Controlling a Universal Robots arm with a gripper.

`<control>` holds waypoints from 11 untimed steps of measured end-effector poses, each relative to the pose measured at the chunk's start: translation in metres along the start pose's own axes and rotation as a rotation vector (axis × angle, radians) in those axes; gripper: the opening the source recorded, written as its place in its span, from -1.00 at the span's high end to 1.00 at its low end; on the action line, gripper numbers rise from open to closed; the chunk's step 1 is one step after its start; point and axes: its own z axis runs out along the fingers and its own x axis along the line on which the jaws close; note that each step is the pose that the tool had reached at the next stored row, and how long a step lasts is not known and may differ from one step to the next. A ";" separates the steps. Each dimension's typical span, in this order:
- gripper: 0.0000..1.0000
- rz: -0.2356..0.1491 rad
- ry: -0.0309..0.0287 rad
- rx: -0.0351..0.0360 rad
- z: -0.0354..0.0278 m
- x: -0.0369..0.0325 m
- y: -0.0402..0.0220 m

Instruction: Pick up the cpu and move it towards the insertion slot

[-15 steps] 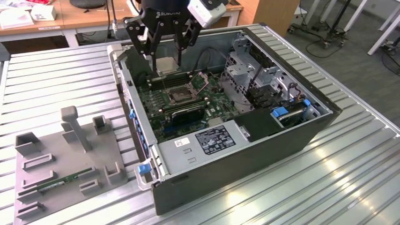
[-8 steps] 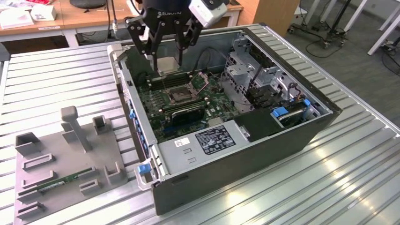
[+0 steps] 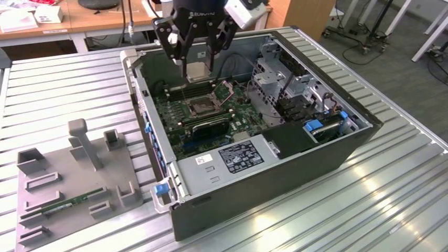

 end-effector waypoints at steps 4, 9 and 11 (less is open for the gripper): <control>-0.09 0.000 0.0000 0.0000 0.0001 -0.0108 -0.0002; -0.09 0.000 0.0000 0.0000 0.0004 -0.0232 -0.0004; -0.09 0.000 0.0000 -0.0001 0.0005 -0.0279 -0.0004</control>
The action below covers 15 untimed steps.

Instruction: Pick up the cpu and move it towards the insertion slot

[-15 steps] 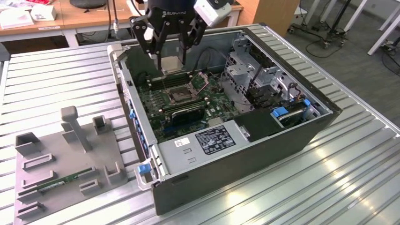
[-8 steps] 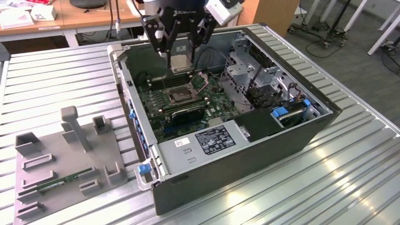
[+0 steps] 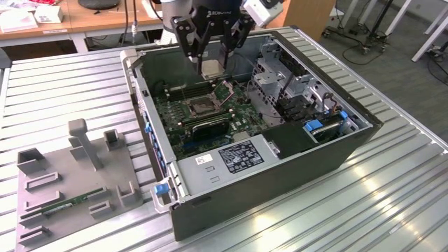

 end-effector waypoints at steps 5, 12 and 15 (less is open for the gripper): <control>-0.09 0.000 0.0000 0.0001 0.0002 -0.0108 0.0001; -0.09 0.000 0.0000 0.0001 0.0004 -0.0164 0.0002; -0.09 0.000 0.0000 0.0000 0.0004 -0.0165 0.0002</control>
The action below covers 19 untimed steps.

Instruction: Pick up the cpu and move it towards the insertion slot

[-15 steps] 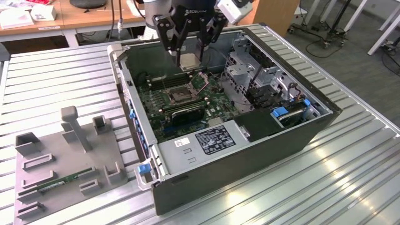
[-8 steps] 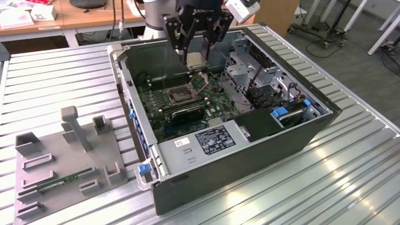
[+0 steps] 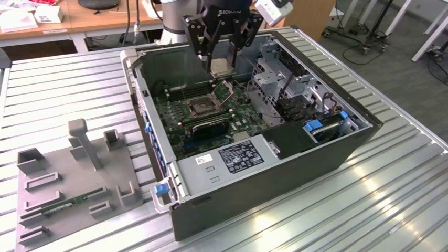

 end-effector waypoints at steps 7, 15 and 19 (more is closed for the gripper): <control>-0.09 0.000 -0.0001 -0.0001 0.0004 -0.0001 0.0034; -0.09 0.000 0.0000 0.0001 0.0018 -0.0004 0.0170; -0.09 0.000 0.0000 0.0000 0.0026 -0.0005 0.0242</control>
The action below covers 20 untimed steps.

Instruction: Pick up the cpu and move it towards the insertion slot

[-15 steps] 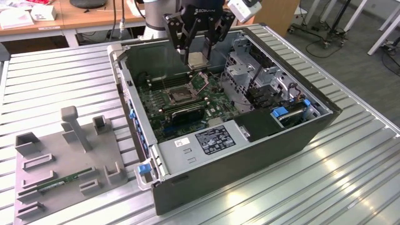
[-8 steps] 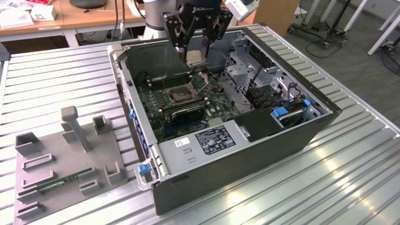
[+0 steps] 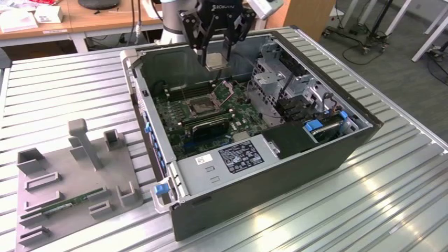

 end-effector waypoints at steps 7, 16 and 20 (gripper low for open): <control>-0.09 0.000 0.0000 0.0000 0.0013 -0.0002 0.0109; -0.09 0.000 0.0000 -0.0001 0.0024 -0.0003 0.0116; -0.09 0.000 0.0000 -0.0001 0.0125 -0.0002 0.0111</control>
